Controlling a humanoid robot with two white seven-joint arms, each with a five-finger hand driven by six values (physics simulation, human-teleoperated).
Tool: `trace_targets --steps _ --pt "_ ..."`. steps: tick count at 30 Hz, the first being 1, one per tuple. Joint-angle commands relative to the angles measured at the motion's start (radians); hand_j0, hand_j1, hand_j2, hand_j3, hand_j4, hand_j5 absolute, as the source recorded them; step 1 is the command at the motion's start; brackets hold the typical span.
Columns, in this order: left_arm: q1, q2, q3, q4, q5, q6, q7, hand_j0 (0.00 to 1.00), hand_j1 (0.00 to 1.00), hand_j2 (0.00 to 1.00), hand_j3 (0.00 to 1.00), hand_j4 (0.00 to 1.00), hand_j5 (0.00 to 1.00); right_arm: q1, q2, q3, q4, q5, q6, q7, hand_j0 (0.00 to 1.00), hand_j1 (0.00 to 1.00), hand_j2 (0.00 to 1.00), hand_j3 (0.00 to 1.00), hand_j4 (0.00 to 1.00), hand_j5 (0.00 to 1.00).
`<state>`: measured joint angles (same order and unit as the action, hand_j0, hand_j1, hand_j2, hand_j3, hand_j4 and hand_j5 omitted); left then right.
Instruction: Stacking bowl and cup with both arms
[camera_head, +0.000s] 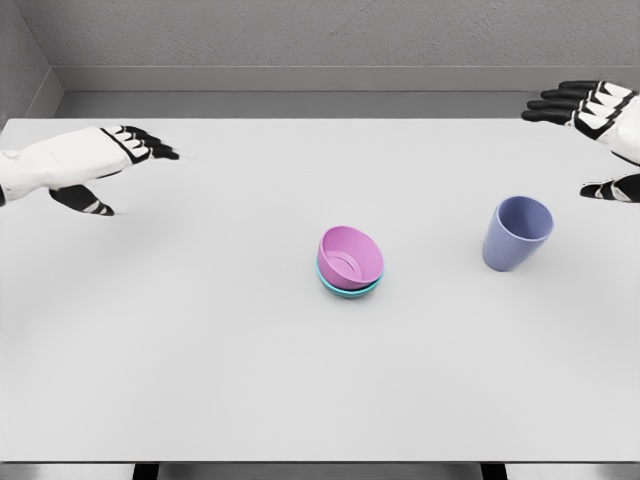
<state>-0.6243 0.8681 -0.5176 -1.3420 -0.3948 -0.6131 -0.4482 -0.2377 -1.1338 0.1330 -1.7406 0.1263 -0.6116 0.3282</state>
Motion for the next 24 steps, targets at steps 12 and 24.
trace_targets --steps 12,24 --pt "0.005 0.008 -0.002 0.058 0.008 0.002 -0.007 1.00 1.00 1.00 1.00 1.00 1.00 -0.460 0.117 0.528 0.187 0.092 0.001 0.283 1.00 1.00 1.00 1.00 1.00 1.00" --pt "0.021 -0.008 0.039 0.046 0.010 0.002 -0.006 1.00 1.00 1.00 1.00 1.00 1.00 -0.393 -0.006 0.376 0.098 0.076 0.001 0.283 1.00 1.00 1.00 1.00 1.00 1.00"
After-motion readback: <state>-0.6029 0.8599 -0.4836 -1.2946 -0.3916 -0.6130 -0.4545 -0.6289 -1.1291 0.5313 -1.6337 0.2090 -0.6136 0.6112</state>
